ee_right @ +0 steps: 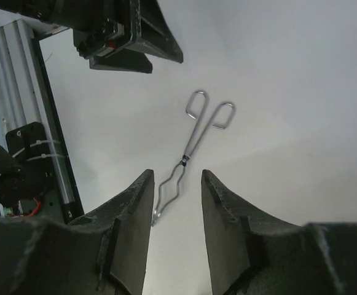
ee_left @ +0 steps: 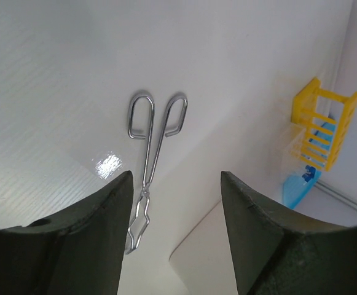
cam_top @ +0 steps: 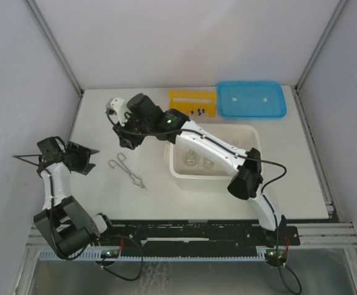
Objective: Organize the chemistry lab equipment
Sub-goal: Pick up the chemistry item at the center of the board.
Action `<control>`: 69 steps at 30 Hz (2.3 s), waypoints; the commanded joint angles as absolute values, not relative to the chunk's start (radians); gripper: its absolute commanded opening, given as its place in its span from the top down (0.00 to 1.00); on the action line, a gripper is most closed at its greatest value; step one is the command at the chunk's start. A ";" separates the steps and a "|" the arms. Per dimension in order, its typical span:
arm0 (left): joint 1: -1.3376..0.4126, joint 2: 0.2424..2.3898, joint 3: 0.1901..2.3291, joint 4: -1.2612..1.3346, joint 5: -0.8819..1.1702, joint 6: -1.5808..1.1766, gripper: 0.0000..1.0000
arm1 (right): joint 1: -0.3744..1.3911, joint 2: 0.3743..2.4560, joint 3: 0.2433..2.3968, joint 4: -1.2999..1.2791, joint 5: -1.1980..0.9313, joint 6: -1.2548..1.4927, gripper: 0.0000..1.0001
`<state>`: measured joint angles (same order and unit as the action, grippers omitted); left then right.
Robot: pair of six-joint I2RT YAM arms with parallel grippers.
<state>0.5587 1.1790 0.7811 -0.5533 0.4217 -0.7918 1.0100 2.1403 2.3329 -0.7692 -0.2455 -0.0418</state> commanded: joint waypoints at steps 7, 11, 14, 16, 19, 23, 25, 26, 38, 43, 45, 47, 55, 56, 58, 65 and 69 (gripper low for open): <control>0.581 1.107 0.849 -0.668 0.352 -0.677 0.37 | 1.048 2.371 2.466 -0.811 -0.158 0.127 0.67; 0.582 1.074 0.855 -0.714 0.334 -0.622 0.37 | 1.079 2.410 2.503 -0.847 -0.114 0.170 0.67; 0.583 1.055 0.862 -0.749 0.323 -0.604 0.38 | 1.105 2.419 2.476 -0.856 -0.108 0.207 0.67; 0.583 1.023 0.855 -0.756 0.311 -0.611 0.38 | 1.118 2.428 2.467 -0.859 -0.110 0.218 0.67; 0.583 0.978 0.840 -0.756 0.297 -0.627 0.38 | 1.133 2.438 2.464 -0.862 -0.103 0.223 0.67; 0.583 0.934 0.820 -0.766 0.291 -0.639 0.38 | 1.150 2.440 2.445 -0.858 -0.094 0.215 0.65; 0.583 0.923 0.817 -0.778 0.285 -0.635 0.38 | 1.152 2.447 2.441 -0.855 -0.095 0.215 0.62; 0.583 0.919 0.818 -0.784 0.281 -0.633 0.38 | 1.152 2.454 2.441 -0.856 -0.093 0.215 0.61; 0.584 0.865 0.807 -0.810 0.248 -0.636 0.37 | 1.129 2.521 2.441 -0.841 -0.076 0.214 0.60; 0.584 0.847 0.794 -0.809 0.255 -0.645 0.37 | 1.106 2.539 2.441 -0.808 -0.064 0.198 0.60; 0.584 0.842 0.785 -0.808 0.257 -0.645 0.37 | 1.100 2.545 2.442 -0.797 -0.057 0.188 0.60; 0.584 0.839 0.780 -0.808 0.264 -0.643 0.37 | 1.096 2.549 2.442 -0.784 -0.049 0.176 0.60; 0.584 0.840 0.769 -0.793 0.282 -0.652 0.37 | 1.077 2.583 2.441 -0.745 -0.046 0.139 0.59; 0.584 0.840 0.770 -0.792 0.284 -0.651 0.37 | 1.075 2.588 2.441 -0.742 -0.046 0.136 0.59; 0.584 0.846 0.774 -0.792 0.286 -0.649 0.37 | 1.072 2.596 2.441 -0.735 -0.048 0.136 0.59; 0.584 0.856 0.764 -0.784 0.295 -0.646 0.37 | 1.082 2.611 2.439 -0.724 -0.040 0.135 0.58; 0.583 0.851 0.756 -0.782 0.298 -0.646 0.37 | 1.087 2.624 2.429 -0.722 -0.040 0.138 0.59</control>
<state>0.5747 0.8585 0.7795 -0.8146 0.2741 -0.6445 1.0798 2.6213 2.4317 -0.7647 -0.0525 0.1516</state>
